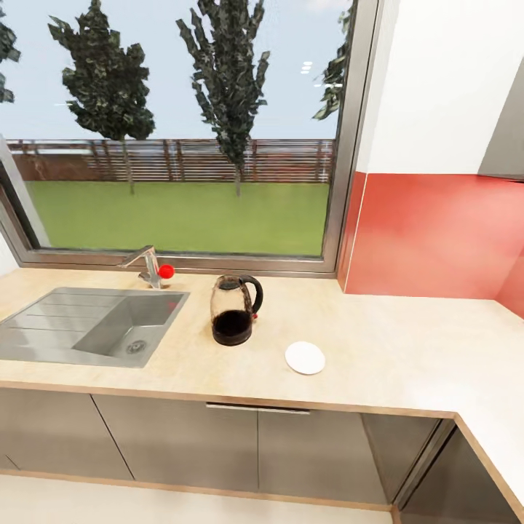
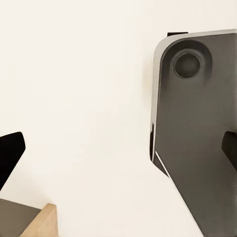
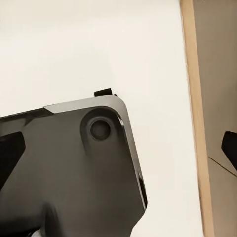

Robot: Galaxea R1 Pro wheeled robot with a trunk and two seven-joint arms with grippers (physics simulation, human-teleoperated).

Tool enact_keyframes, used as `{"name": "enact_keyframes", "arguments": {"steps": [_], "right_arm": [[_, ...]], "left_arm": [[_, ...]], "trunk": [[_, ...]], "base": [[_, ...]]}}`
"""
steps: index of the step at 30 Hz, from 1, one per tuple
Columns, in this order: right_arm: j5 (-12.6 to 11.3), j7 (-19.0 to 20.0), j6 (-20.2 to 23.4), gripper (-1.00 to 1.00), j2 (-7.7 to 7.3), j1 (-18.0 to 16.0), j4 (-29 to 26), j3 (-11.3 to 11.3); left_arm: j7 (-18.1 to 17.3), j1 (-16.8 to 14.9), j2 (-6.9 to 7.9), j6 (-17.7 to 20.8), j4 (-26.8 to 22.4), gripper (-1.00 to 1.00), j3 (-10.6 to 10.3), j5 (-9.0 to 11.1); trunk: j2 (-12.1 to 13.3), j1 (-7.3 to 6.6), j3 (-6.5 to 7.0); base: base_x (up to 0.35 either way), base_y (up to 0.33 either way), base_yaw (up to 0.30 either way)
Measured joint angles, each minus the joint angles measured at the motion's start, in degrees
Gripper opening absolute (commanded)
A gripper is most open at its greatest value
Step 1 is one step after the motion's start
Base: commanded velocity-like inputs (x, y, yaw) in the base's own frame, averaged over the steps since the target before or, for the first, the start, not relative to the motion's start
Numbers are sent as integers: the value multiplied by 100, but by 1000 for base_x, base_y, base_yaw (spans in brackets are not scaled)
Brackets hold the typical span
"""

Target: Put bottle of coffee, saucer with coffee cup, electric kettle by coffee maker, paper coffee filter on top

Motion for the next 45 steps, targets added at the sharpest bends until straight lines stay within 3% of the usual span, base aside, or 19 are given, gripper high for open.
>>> {"name": "enact_keyframes", "arguments": {"steps": [4,9,12,22,35,37,38,42,43,45], "right_arm": [[3,-7,0,100,-12,0,-1,-2],[16,-16,-5,100,-48,-2,-380,-11],[88,-17,-9,100,-49,-7,-727,-13],[725,-30,-83,100,-7,-9,-1271,-21],[785,-8,-104,100,26,-30,-1602,-11],[788,-4,-189,100,171,-39,-1842,2],[793,-8,-276,100,281,-47,-2062,16],[792,-14,-343,100,405,-82,-2674,21],[790,-11,-347,100,434,-124,-2850,21],[789,-1,-347,100,555,-415,-3210,26]], "left_arm": [[-11,-20,3,-50,-73,100,-53,-21],[-25,-67,-6,-794,-551,100,-86,-67],[-29,-110,-6,-989,-888,100,-87,-66],[-44,-295,-25,-1100,-1494,100,-87,-64],[-48,-321,-29,-1111,-2209,100,-100,-66],[-50,-351,-29,-1109,-2568,100,-227,-74],[-55,-401,-23,-1112,-2816,100,-428,-77],[-55,-548,-28,-1077,-3449,100,-965,-55],[-68,-686,-30,-1045,-3630,100,-1037,-41],[-350,-1438,-42,-860,-4013,100,-1133,5]], "trunk": [[0,0,0],[0,0,1],[0,0,1],[1,3,1],[1,3,2],[1,1,3],[2,1,4],[1,0,3],[1,1,4],[3,1,6]], "base": [[0,0,0],[0,0,0],[0,0,0],[-111,0,0],[-314,0,0],[-87,0,0],[-32,0,0],[-12,0,0],[-2,0,0],[-1,0,0]]}}
